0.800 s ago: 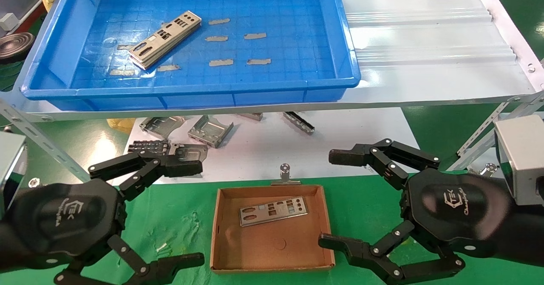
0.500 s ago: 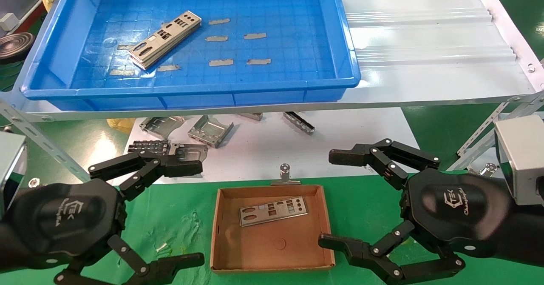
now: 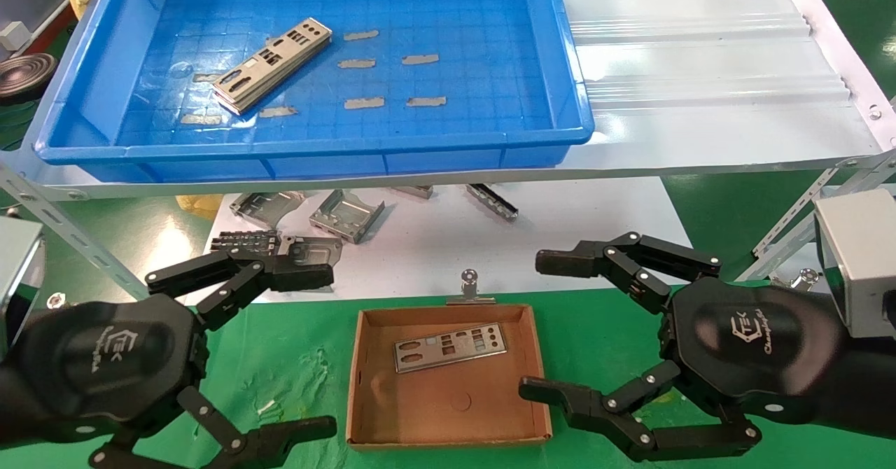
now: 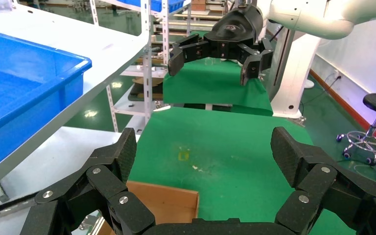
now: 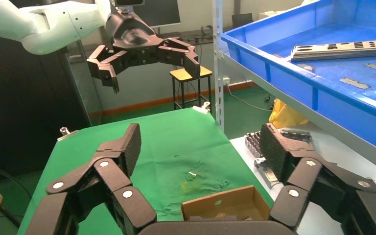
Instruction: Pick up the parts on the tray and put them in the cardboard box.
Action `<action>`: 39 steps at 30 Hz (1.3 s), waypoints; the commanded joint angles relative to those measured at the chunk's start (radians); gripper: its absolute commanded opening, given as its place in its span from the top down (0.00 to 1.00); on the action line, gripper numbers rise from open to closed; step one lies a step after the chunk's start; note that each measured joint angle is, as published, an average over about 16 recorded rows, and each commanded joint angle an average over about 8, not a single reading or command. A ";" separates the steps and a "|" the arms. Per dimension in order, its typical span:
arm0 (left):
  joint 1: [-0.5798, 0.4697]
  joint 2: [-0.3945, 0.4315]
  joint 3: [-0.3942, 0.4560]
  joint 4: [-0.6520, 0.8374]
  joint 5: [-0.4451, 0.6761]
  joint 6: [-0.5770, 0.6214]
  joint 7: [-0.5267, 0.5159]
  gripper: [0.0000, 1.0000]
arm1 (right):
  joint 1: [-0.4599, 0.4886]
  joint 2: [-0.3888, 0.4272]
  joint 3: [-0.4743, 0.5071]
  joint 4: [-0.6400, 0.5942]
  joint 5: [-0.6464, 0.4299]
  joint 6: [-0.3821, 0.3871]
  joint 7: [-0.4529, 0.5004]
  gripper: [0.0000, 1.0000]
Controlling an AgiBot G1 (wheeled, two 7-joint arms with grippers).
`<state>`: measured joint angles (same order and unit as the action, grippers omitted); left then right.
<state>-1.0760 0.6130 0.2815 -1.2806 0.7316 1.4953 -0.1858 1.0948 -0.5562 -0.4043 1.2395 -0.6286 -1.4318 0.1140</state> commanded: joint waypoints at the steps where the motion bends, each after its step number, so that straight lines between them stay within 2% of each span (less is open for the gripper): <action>1: 0.000 0.000 0.000 0.000 0.000 0.000 0.000 0.00 | 0.000 0.000 0.000 0.000 0.000 0.000 0.000 1.00; 25: -0.013 -0.001 -0.003 -0.004 0.002 -0.005 -0.002 0.00 | 0.000 0.000 0.000 0.000 0.000 0.000 0.000 1.00; 28: -0.055 0.000 -0.006 -0.011 0.013 -0.021 -0.015 0.00 | 0.000 0.000 0.000 0.000 0.000 0.000 0.000 1.00; 32: -0.162 0.009 -0.003 -0.006 0.056 -0.061 -0.054 0.00 | 0.000 0.000 0.000 0.000 0.000 0.000 0.000 1.00; 39: -0.407 0.085 0.058 0.138 0.229 -0.137 -0.107 0.00 | 0.000 0.000 0.000 0.000 0.000 0.000 0.000 1.00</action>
<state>-1.4850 0.7094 0.3510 -1.1164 0.9744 1.3624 -0.2860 1.0948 -0.5562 -0.4044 1.2395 -0.6286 -1.4318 0.1140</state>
